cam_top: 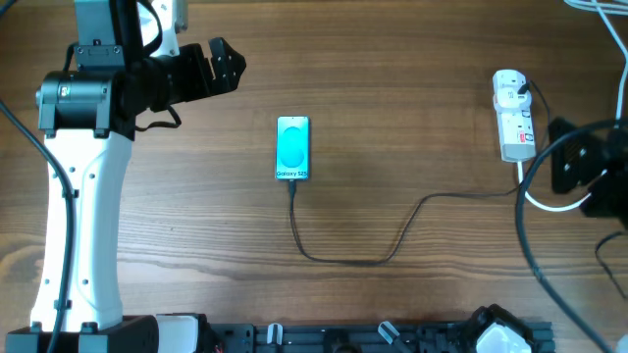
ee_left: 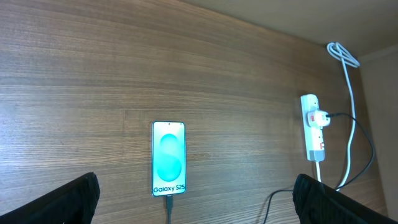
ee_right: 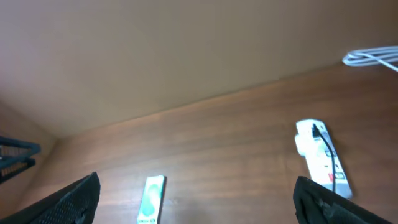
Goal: Plug charger to phone and switch on socket
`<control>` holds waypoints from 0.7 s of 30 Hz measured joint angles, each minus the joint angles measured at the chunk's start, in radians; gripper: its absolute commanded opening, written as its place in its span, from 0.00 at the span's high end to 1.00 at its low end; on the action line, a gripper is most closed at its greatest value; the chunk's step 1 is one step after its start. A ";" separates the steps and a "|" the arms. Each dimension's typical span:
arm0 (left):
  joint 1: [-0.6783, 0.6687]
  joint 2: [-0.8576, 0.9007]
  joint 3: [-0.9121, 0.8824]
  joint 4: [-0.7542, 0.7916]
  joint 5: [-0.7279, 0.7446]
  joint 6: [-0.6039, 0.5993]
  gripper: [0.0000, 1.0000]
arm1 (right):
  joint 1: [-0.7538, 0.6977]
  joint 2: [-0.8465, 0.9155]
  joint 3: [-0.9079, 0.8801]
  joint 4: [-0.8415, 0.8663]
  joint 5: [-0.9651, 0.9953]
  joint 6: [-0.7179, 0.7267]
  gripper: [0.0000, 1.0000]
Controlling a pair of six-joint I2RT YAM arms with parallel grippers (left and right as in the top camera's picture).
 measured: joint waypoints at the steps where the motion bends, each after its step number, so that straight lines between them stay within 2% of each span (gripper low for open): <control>1: 0.000 0.000 0.000 0.000 0.000 0.000 0.00 | 0.000 -0.006 0.000 -0.019 0.017 0.000 0.00; 9: 0.000 0.000 0.000 0.000 0.000 0.000 0.00 | 0.003 -0.012 -0.021 -0.058 0.025 -0.098 0.00; 11: 0.000 0.000 0.000 0.000 0.000 0.000 0.00 | 0.045 -0.032 -0.074 0.039 0.048 -0.097 0.00; 14: 0.000 0.000 0.000 0.000 0.000 0.000 0.00 | 0.195 -0.092 -0.189 0.217 0.174 -0.033 0.00; 16: 0.000 0.000 0.000 -0.001 0.000 0.000 0.00 | 0.349 -0.169 -0.325 0.377 0.312 0.027 0.00; 21: 0.000 0.000 0.000 0.000 -0.003 0.000 0.00 | 0.558 -0.362 -0.688 0.727 0.513 0.072 0.00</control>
